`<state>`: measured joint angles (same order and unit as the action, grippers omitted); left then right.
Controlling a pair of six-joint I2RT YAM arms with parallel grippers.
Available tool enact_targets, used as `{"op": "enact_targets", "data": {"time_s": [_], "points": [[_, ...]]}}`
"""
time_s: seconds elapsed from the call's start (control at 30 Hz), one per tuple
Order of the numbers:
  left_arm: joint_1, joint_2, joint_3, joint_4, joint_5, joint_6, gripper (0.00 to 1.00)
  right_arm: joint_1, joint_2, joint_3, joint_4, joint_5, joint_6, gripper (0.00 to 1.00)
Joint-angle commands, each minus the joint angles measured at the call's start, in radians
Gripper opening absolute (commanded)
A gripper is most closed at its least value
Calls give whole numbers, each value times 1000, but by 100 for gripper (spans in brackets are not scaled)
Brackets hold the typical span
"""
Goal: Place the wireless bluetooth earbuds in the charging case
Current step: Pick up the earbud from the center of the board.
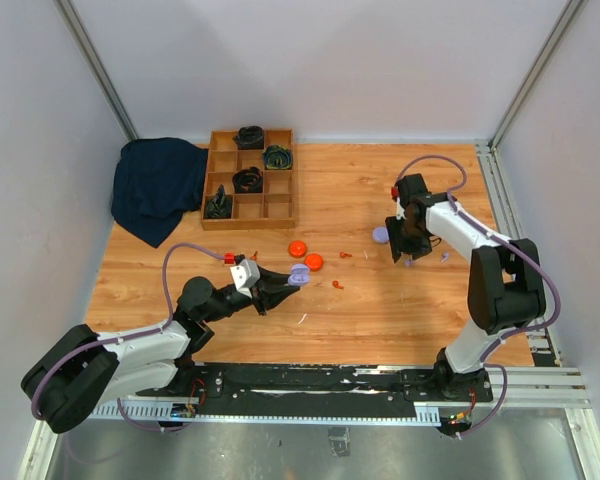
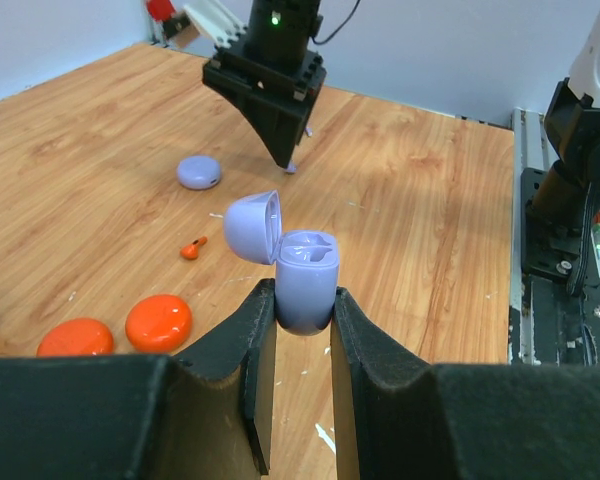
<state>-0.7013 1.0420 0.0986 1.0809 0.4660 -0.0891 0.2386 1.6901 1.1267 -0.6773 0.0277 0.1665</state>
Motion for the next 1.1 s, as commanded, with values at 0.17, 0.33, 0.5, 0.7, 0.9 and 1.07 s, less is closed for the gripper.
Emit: {"op": "enact_targets", "data": {"time_s": [0.17, 0.33, 0.5, 0.7, 0.9, 1.07], "points": [[6, -20, 9, 10, 6, 20, 0, -60, 14, 101, 12, -73, -146, 59], [6, -26, 7, 9, 8, 20, 0, -81, 66, 117, 26, -152, -191, 59], [6, -27, 9, 10, 10, 19, 0, -85, 105, 116, 29, -179, -209, 59], [6, -28, 8, 9, 11, 20, 0, -99, 136, 96, 21, -143, -195, 59], [6, -33, 8, 6, 11, 20, 0, -103, 149, 82, -10, -117, -177, 55], [6, -35, 9, 4, 11, 22, 0, -102, 143, 68, -22, -110, -168, 52]]}}
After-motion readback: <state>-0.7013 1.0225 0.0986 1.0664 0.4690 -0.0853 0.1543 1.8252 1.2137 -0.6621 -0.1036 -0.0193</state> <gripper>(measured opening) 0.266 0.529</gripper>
